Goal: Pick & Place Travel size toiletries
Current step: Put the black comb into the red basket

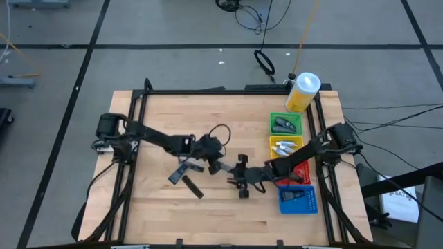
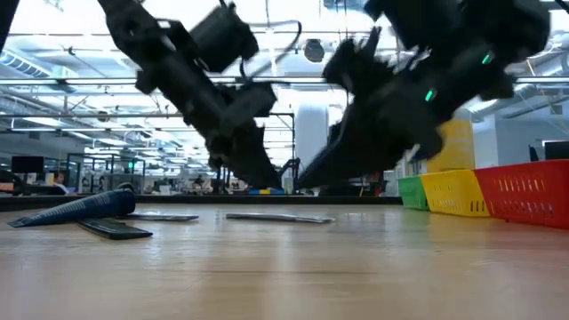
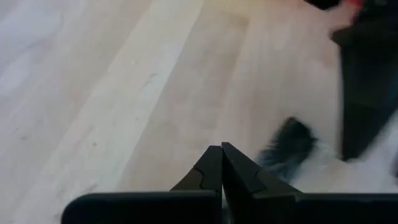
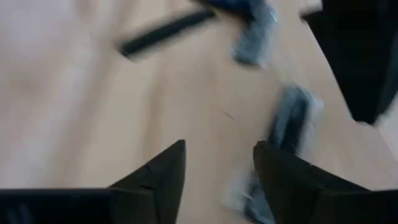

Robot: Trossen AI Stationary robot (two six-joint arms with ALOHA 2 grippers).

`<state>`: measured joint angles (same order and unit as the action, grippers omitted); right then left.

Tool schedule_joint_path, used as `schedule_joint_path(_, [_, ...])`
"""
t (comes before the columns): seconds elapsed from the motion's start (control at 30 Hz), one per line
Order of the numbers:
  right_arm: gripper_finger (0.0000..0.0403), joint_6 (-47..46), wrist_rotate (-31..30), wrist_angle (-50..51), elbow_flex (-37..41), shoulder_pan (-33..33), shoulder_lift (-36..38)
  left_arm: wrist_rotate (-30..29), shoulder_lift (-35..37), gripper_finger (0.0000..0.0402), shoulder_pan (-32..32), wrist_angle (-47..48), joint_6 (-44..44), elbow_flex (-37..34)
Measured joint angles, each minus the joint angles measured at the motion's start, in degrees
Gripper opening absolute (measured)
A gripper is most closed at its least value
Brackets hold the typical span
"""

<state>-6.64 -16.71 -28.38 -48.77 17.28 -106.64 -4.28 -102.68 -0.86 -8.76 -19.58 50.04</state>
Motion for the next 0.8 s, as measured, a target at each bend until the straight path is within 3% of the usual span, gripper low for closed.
schedule_joint_path(0.2, [0.0219,0.4,-0.1,-1.4,0.1,-3.0,-4.8,9.6,-5.7,0.0004,4.5,-2.0,3.6,0.1])
schedule_joint_path(0.43, [0.0201,3.0,-1.2,1.2,-0.1,-4.0,-5.3,20.3,-8.2,0.0006,4.0,-2.7,4.5,0.3])
schedule_joint_path(0.63, [0.0189,8.1,-5.6,3.2,-0.1,-3.9,-4.4,21.0,-8.2,0.0003,0.9,-2.1,4.1,0.2])
schedule_joint_path(0.8, [0.0188,12.5,-6.2,3.3,-0.1,-3.9,-4.4,17.9,-8.3,0.0003,-0.3,-1.8,4.0,0.1])
